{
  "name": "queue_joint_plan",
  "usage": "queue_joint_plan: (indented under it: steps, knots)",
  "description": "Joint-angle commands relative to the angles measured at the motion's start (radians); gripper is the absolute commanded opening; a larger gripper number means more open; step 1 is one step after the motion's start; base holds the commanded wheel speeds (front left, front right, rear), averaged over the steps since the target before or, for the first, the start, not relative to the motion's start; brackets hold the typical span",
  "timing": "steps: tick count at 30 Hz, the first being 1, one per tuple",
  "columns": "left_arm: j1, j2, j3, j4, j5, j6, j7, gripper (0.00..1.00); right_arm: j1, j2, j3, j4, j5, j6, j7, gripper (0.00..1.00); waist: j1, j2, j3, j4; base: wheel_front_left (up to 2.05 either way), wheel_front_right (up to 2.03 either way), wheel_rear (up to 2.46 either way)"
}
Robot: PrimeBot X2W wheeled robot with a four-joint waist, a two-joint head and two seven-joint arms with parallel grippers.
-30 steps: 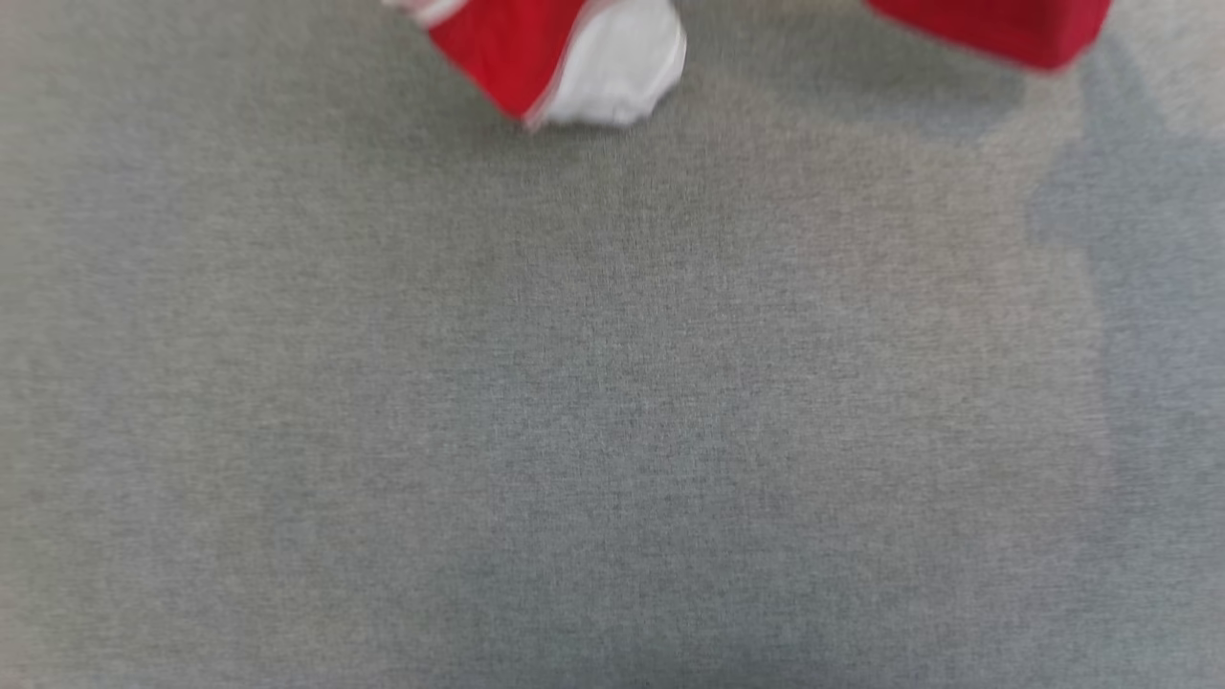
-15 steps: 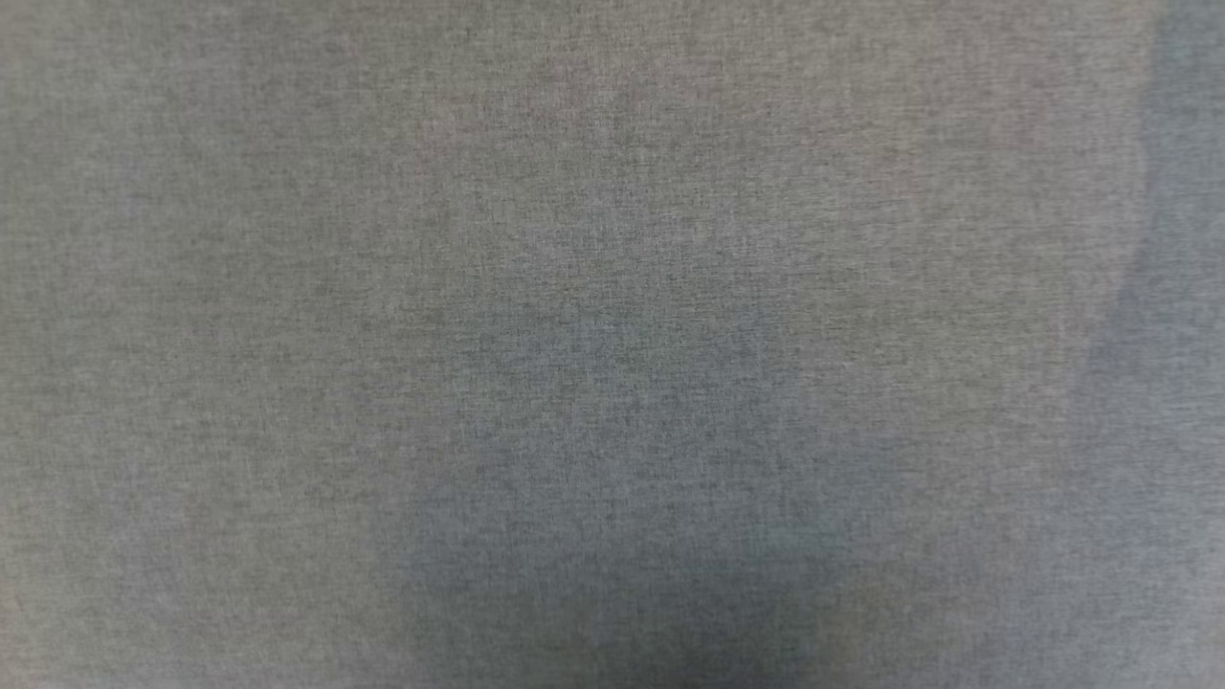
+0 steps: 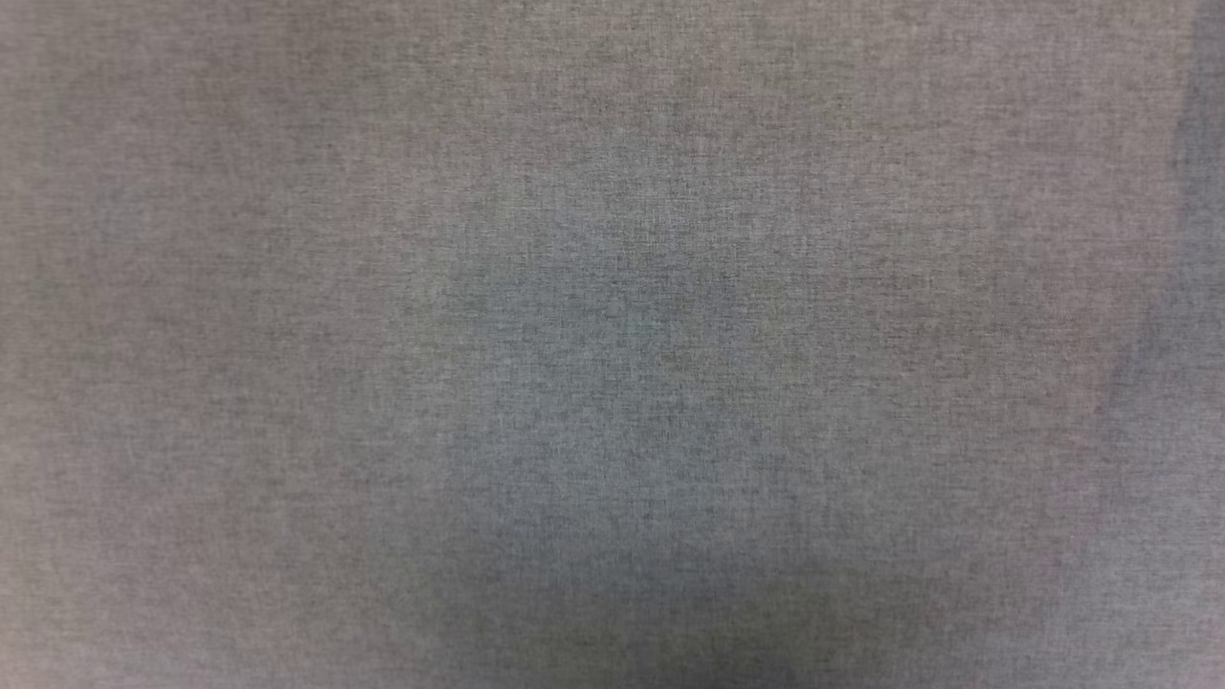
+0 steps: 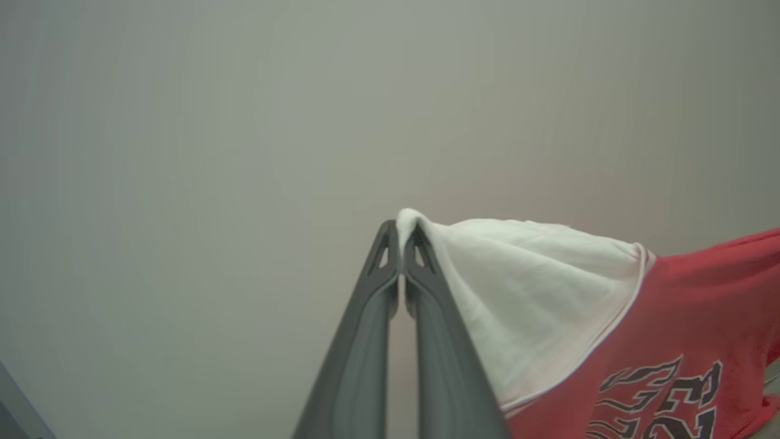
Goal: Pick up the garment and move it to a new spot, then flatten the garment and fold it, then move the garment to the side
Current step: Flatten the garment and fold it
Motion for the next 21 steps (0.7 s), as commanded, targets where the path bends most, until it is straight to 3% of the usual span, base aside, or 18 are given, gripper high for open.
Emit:
queue_joint_plan:
  steps: [1, 5, 10, 21]
  knots:
    - [0.060, -0.013, 0.018, -0.023, -0.006, 0.005, -0.006, 0.00, 0.039, 0.004, 0.013, 0.003, 0.012, -0.008, -0.015, 0.00, -0.0001, 0.0000, -0.025, 0.008, 0.00, 0.00, 0.00]
    - [0.253, -0.060, 0.045, -0.096, -0.014, 0.005, -0.006, 0.00, 0.162, -0.002, 0.063, 0.001, 0.045, -0.008, -0.040, 0.00, -0.0001, 0.0000, -0.088, 0.019, 0.00, 0.00, 0.00]
    - [0.505, -0.106, -0.001, -0.149, -0.045, 0.005, -0.006, 0.00, 0.353, -0.017, 0.110, -0.023, 0.113, -0.008, -0.057, 0.00, -0.0001, 0.0000, -0.196, 0.035, 0.00, 0.00, 0.00]
    - [0.935, -0.096, -0.116, -0.088, -0.147, 0.005, -0.006, 0.00, 0.757, -0.067, 0.184, -0.103, 0.273, -0.008, -0.064, 0.00, -0.0001, 0.0000, -0.420, 0.054, 0.00, 0.00, 0.00]
